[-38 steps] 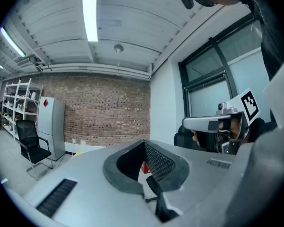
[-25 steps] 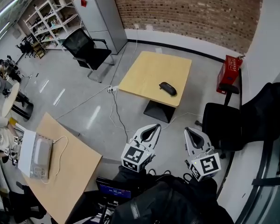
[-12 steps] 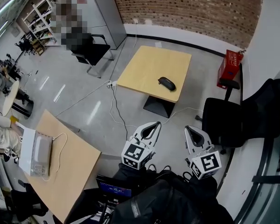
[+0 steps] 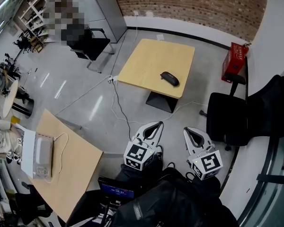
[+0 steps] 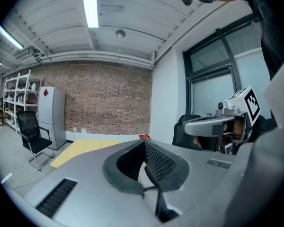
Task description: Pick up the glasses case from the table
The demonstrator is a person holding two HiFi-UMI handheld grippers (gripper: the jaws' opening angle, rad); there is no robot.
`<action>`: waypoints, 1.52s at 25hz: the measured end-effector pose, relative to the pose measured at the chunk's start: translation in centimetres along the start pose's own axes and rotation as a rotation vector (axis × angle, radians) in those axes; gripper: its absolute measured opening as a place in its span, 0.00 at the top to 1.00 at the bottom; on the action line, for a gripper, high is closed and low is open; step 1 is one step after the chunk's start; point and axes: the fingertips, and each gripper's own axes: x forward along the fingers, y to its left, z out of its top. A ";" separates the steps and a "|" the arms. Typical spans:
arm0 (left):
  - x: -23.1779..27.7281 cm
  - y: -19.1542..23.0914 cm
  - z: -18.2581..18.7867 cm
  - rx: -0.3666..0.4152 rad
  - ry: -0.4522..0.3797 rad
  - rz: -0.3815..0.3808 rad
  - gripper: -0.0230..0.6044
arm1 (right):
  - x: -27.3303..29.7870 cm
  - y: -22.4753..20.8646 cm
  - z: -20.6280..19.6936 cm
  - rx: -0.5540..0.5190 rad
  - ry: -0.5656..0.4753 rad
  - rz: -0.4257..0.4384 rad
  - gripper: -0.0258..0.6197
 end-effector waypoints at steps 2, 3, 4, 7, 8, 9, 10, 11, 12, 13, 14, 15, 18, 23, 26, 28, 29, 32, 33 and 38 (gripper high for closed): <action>0.8 0.8 0.0 -0.003 -0.002 -0.011 0.96 | 0.9 -0.4 -0.1 0.003 0.003 -0.004 0.95; 1.3 1.3 0.0 -0.006 -0.004 -0.016 0.96 | 1.4 -0.7 0.0 0.004 0.003 -0.010 0.95; 1.9 1.8 0.1 -0.009 -0.007 -0.021 0.96 | 1.9 -1.2 0.0 0.006 0.003 -0.017 0.95; 3.7 3.3 0.6 -0.015 -0.020 -0.038 0.96 | 3.5 -2.9 0.3 0.053 0.003 -0.038 0.95; 4.3 3.8 1.0 -0.013 -0.025 -0.047 0.96 | 4.0 -3.5 0.6 0.077 0.000 -0.046 0.95; 4.9 4.3 1.4 -0.011 -0.029 -0.054 0.96 | 4.6 -4.1 0.9 0.098 -0.005 -0.053 0.95; 5.4 5.0 1.7 -0.009 -0.032 -0.059 0.96 | 5.3 -4.5 1.3 0.112 -0.012 -0.056 0.95; 5.8 5.8 2.0 -0.009 -0.035 -0.059 0.96 | 6.0 -4.8 1.7 0.121 -0.018 -0.056 0.95; 6.3 6.6 2.3 -0.009 -0.037 -0.058 0.96 | 6.8 -5.0 2.1 0.124 -0.023 -0.055 0.95; 6.7 7.4 2.6 -0.010 -0.038 -0.058 0.96 | 7.6 -5.2 2.5 0.123 -0.025 -0.051 0.95; 7.2 8.1 2.7 -0.011 -0.038 -0.061 0.96 | 8.4 -5.3 2.8 0.120 -0.027 -0.048 0.95; 7.7 8.7 2.9 -0.013 -0.039 -0.066 0.96 | 9.2 -5.5 3.0 0.118 -0.027 -0.046 0.95; 9.1 10.1 3.1 -0.021 -0.040 -0.089 0.96 | 11.1 -6.2 3.3 0.113 -0.020 -0.058 0.95; 10.9 12.5 3.1 -0.034 -0.035 -0.124 0.96 | 13.8 -7.1 3.3 0.108 0.007 -0.084 0.95; 11.9 13.4 2.7 -0.042 -0.026 -0.146 0.96 | 15.1 -7.6 3.0 0.107 0.025 -0.095 0.95; 12.4 14.1 2.4 -0.048 -0.019 -0.157 0.96 | 16.0 -7.6 2.8 0.106 0.035 -0.097 0.95; 12.6 14.5 2.3 -0.051 -0.017 -0.161 0.96 | 16.5 -7.5 2.8 0.104 0.039 -0.096 0.95; 13.3 15.5 2.2 -0.057 -0.014 -0.168 0.96 | 17.8 -7.5 2.6 0.102 0.050 -0.095 0.95; 13.5 15.7 2.2 -0.060 -0.013 -0.171 0.96 | 18.0 -7.5 2.6 0.102 0.053 -0.095 0.95; 13.9 16.1 1.6 -0.071 0.003 -0.181 0.96 | 18.6 -7.8 2.4 0.112 0.054 -0.098 0.95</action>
